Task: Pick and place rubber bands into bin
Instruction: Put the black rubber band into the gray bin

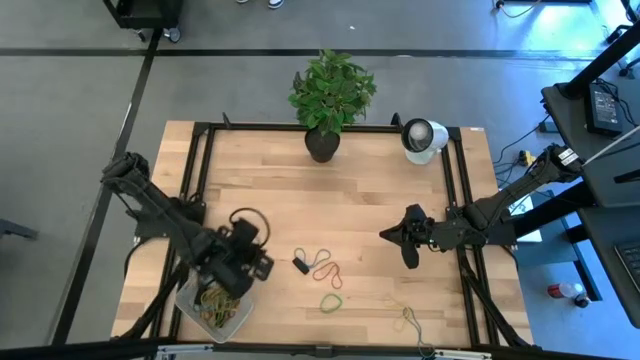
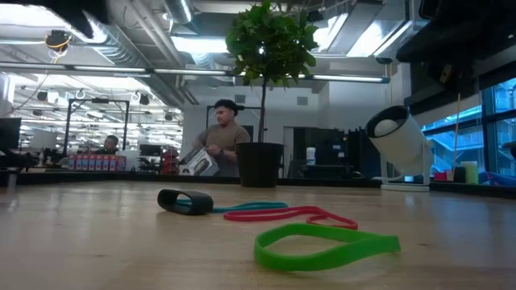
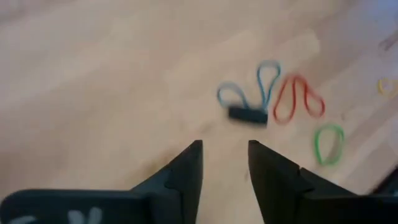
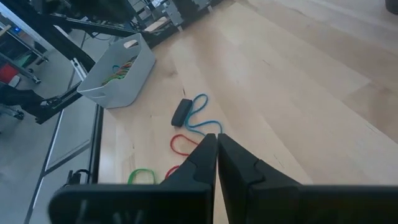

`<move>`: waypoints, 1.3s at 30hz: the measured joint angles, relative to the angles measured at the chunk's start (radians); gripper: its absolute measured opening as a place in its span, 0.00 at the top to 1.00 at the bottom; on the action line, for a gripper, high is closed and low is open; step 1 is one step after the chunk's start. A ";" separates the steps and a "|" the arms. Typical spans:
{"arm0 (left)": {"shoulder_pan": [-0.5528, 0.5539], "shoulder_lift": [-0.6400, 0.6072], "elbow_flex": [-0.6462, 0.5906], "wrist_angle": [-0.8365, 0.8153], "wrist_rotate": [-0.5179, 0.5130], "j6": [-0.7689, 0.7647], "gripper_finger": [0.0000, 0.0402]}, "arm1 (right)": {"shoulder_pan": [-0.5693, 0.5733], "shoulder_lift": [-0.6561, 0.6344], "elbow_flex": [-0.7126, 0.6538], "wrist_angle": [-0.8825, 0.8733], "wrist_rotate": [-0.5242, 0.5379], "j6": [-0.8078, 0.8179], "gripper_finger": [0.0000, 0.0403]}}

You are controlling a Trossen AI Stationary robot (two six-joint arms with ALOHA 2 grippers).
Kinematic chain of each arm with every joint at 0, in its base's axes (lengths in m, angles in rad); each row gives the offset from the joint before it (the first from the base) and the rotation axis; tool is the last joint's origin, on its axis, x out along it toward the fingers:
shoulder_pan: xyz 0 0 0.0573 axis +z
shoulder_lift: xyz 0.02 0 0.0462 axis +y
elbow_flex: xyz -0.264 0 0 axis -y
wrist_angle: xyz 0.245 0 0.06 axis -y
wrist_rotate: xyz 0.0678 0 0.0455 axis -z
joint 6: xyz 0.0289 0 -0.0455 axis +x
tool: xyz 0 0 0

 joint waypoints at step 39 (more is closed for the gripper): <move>0.416 -0.437 -0.535 0.576 0.303 1.360 1.00 | -0.050 0.893 0.915 -0.522 -0.026 0.051 0.99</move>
